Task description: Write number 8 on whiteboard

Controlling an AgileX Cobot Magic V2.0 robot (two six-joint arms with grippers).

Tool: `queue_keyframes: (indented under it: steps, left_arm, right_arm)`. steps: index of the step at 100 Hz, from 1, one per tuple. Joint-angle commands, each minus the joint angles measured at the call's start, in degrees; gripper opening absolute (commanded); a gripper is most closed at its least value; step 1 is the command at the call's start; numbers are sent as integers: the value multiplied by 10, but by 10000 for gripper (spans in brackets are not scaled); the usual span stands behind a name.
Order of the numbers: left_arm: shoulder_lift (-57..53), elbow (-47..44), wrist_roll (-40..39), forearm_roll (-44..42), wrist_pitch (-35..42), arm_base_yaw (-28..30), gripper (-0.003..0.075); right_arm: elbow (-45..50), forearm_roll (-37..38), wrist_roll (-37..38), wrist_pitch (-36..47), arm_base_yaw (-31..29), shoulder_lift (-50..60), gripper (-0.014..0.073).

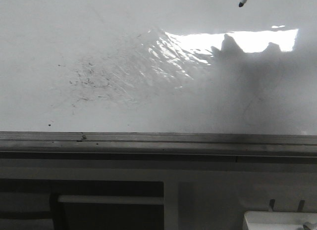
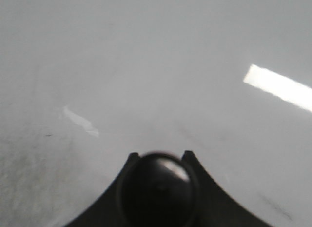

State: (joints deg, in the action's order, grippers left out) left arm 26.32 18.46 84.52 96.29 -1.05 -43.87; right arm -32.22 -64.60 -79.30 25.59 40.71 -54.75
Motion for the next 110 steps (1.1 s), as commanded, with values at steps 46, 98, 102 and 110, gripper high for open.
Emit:
queue_keyframes:
  steps: [46,98,102,110]
  left_arm:
    - [1,15,-5,5,-34,-4,165]
    - [1,15,-5,5,-38,-4,165]
    - [1,15,-5,5,-38,-4,165]
    - [1,15,-5,5,-40,-4,165]
  right_arm:
    - [-7,67,144,99,-3,-37,-71]
    - [-7,56,140,7,-3,-86,-71]
    - [-7,50,129,2,-3,-86,-71]
    - [-7,22,120,35,-5,-84,-71]
